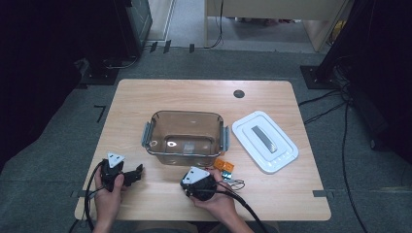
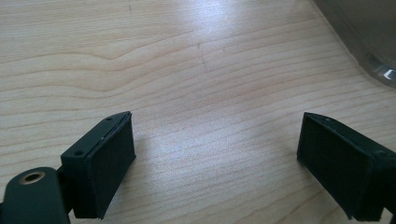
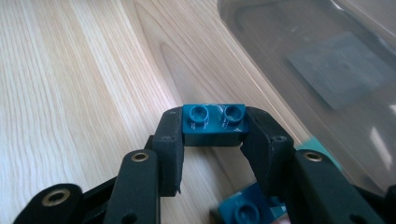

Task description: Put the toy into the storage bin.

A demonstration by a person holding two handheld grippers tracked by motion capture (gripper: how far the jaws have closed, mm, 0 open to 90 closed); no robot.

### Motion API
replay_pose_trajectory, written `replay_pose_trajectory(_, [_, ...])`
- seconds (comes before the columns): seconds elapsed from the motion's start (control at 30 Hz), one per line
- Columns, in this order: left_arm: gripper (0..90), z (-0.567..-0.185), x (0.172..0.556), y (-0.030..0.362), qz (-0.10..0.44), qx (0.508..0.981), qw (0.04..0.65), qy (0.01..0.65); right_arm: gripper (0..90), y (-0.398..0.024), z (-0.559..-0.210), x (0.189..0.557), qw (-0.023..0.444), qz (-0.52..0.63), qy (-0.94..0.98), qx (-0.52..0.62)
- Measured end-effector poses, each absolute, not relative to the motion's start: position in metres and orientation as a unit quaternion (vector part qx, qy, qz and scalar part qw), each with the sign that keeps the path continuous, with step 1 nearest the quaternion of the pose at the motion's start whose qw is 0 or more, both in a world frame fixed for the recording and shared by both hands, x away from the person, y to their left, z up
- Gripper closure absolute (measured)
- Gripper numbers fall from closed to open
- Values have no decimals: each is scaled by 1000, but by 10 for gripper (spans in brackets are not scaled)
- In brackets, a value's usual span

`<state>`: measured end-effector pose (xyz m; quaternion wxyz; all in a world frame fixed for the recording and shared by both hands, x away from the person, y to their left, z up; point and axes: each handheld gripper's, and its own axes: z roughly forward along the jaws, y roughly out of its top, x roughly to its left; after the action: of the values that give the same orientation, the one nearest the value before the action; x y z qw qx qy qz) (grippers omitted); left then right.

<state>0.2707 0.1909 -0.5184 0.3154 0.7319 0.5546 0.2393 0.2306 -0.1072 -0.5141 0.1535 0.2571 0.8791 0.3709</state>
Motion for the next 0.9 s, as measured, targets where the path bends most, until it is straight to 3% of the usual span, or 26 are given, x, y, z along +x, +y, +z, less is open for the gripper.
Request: replay_pose_trajectory(0.9, [110, -518, 271, 191, 240, 732, 315, 554, 603, -218, -509, 231, 178, 393, 840, 328])
